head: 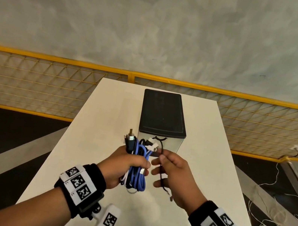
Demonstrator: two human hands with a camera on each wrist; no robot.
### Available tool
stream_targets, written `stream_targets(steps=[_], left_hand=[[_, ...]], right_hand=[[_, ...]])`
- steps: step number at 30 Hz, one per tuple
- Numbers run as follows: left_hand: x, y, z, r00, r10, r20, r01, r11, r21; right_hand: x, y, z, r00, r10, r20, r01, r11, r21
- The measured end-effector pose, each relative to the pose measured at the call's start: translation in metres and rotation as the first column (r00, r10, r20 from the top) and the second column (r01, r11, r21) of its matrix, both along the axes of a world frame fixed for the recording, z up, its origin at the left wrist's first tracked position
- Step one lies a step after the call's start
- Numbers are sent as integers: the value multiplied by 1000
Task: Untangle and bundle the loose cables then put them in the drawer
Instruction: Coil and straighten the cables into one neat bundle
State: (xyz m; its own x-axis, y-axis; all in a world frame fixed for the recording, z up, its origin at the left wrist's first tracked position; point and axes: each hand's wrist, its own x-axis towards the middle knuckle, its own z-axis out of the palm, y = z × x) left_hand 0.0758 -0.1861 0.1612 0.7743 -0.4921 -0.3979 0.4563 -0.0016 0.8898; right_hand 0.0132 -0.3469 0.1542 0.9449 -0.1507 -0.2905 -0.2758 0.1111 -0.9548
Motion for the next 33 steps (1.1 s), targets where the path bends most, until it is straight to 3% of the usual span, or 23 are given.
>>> stream_targets(steps=[5,9,11,15,19,25,27,29,31,33], left_hand=[[-6,-15,-1,999,7,49,-5,999,-37],[-3,-14,4,999,-11,44,11,1000,2],[-3,-15,4,1000,-10,6,10,1000,-16],[-5,-19,2,996,66,-58,-70,995,-68],[-7,-24,1,994,104,-18,-105,993,-53],[-3,-30,0,979,203,32,-199,977,-79],[5,-28,-2,957,283,65,-277,957,-90],[13,-23,-3,935,333,119,-320,940,-117],[19,-19,-3,924,355,145,-331,929,-162],[21,-19,-4,927,336,169,-304,933,-193]], right_hand=[[-2,13,15,981,190,-37,-193,959,-209],[-9,8,23,913,394,-105,-401,913,-69],[-10,6,25,884,452,-119,-462,884,-74],[-8,5,21,862,484,-151,-500,860,-98],[-11,5,13,854,507,-118,-514,857,-43],[-10,-2,-1,893,447,-51,-449,892,-42],[-11,-7,-3,936,343,-78,-345,939,-15],[-13,-12,-10,977,119,-176,-131,990,-58],[-14,-18,-21,947,-46,-317,40,999,-23],[-16,-20,-30,889,-13,-457,86,987,138]])
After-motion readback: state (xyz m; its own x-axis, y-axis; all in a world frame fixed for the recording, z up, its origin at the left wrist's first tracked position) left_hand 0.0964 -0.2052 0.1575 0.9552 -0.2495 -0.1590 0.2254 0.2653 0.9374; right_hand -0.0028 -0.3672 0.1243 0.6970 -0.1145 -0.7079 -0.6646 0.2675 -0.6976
